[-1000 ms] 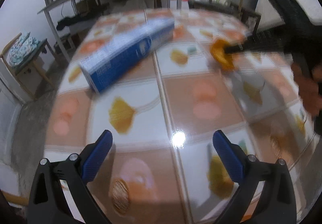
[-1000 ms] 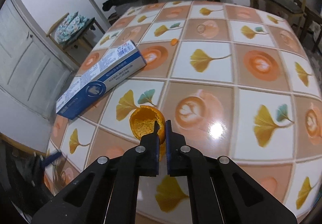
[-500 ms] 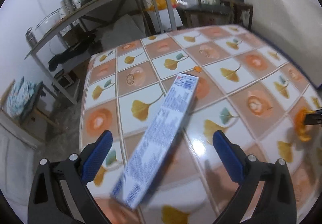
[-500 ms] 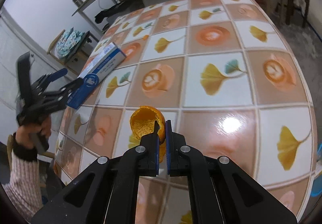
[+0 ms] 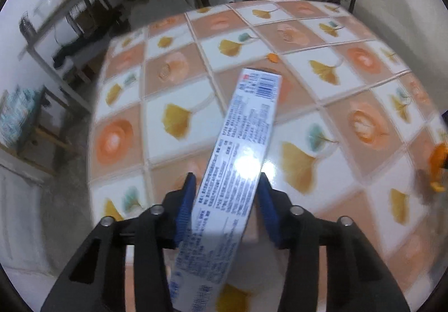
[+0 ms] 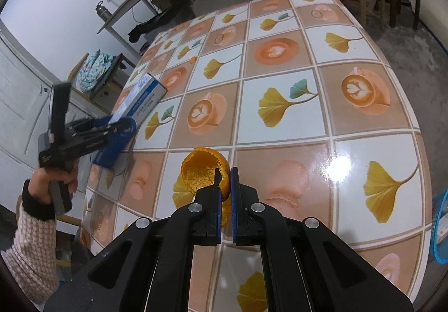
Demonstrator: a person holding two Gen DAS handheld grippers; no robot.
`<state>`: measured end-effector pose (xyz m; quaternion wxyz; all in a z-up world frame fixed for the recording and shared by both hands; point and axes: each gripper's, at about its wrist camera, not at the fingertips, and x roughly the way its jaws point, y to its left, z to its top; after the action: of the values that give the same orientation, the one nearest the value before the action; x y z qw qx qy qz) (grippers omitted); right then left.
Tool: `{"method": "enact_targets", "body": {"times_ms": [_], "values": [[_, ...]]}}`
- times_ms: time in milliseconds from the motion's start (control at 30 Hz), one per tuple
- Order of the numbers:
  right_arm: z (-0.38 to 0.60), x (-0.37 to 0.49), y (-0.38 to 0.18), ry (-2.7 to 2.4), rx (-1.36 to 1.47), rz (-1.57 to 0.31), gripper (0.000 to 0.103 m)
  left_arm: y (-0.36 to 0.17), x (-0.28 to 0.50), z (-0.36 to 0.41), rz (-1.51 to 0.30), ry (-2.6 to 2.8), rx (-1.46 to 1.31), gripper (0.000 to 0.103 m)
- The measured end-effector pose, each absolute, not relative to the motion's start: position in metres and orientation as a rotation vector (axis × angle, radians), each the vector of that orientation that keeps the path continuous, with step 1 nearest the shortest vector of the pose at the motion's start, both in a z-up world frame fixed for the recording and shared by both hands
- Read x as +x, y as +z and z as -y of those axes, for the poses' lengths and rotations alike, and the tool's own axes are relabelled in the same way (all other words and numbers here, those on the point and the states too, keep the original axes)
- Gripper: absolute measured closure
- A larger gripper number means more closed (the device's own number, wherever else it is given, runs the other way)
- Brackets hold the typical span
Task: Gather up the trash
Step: 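Grasp the blue-white toothpaste box with the left tool while the right tool holds the peel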
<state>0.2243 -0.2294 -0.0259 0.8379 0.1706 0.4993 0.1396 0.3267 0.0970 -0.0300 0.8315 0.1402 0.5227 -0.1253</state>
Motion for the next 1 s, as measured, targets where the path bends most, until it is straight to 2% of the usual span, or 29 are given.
{"method": "enact_targets", "body": {"times_ms": [333, 400, 500, 800, 900, 933, 1000], "values": [[0.230, 0.196, -0.034, 0.295, 0.388, -1.082, 0.099, -0.028, 0.213, -0.085, -1.212, -0.472, 0.028, 0.065], [0.229, 0.192, -0.037, 0.292, 0.392, -1.092, 0.099, -0.028, 0.197, -0.073, -1.200, -0.470, 0.071, 0.064], [0.230, 0.186, -0.042, 0.276, 0.394, -1.107, 0.099, -0.030, 0.185, -0.056, -1.174, -0.436, 0.169, 0.056], [0.231, 0.177, -0.043, 0.260, 0.392, -1.102, 0.099, -0.045, 0.183, -0.039, -1.139, -0.351, 0.355, 0.055], [0.230, 0.177, -0.043, 0.261, 0.395, -1.102, 0.099, -0.046, 0.183, -0.034, -1.127, -0.339, 0.373, 0.060], [0.230, 0.177, -0.043, 0.261, 0.393, -1.102, 0.099, -0.046, 0.183, -0.033, -1.126, -0.338, 0.372, 0.065], [0.230, 0.176, -0.043, 0.261, 0.393, -1.102, 0.099, -0.047, 0.182, -0.032, -1.125, -0.335, 0.362, 0.066]]}}
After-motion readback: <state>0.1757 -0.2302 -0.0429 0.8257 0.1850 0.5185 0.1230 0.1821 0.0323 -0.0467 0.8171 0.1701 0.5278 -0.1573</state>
